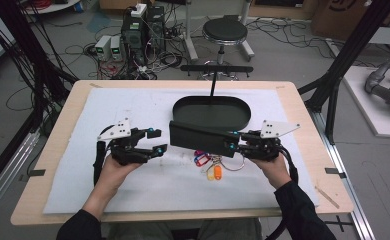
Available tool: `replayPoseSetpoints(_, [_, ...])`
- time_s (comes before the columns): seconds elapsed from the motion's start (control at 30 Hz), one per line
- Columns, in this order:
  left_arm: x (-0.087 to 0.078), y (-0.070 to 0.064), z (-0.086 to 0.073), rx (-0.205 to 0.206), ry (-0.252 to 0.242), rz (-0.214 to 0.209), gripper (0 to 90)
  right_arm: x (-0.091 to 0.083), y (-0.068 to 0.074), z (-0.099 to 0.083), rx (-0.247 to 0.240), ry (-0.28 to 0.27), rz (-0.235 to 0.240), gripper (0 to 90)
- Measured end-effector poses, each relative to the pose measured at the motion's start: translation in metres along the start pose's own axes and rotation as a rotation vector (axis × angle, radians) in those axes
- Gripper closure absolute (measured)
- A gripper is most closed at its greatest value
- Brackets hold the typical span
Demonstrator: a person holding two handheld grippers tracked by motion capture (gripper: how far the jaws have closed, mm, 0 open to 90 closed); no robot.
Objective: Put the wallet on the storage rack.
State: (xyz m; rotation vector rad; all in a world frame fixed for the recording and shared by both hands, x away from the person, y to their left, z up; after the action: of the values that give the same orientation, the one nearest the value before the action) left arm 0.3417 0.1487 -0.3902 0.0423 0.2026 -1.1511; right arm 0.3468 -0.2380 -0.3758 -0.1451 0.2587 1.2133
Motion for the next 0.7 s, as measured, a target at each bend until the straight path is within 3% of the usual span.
replayPoseSetpoints(0.03, [-0.005,0.001,0.0,-0.001,-0.001,0.014,35.6,-0.005,-0.004,0.0,0.009,-0.011,-0.033,75.8])
replayPoseSetpoints(0.17, [-0.011,0.002,0.0,0.004,0.011,0.049,34.2,-0.01,-0.009,0.001,0.016,-0.018,-0.073,75.8])
replayPoseSetpoints(0.37, [-0.026,0.0,-0.002,0.008,0.022,0.095,30.1,-0.017,-0.028,0.003,0.035,-0.022,-0.177,75.8])
replayPoseSetpoints(0.7, [-0.044,-0.024,-0.012,0.038,0.049,0.119,29.1,-0.017,-0.053,0.005,0.054,-0.011,-0.234,75.8])
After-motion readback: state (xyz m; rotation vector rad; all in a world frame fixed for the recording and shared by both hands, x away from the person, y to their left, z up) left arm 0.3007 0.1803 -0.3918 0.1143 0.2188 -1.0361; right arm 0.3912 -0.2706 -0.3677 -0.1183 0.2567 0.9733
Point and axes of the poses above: each handheld gripper's, and its own axes: x roughly forward along the jaws, z roughly out of its top, y roughly to its left, the point moved 2 cm from there along x, roughly forward along the jaws, and after that the axes turned 2 degrees about x, right-handed, at the moved point
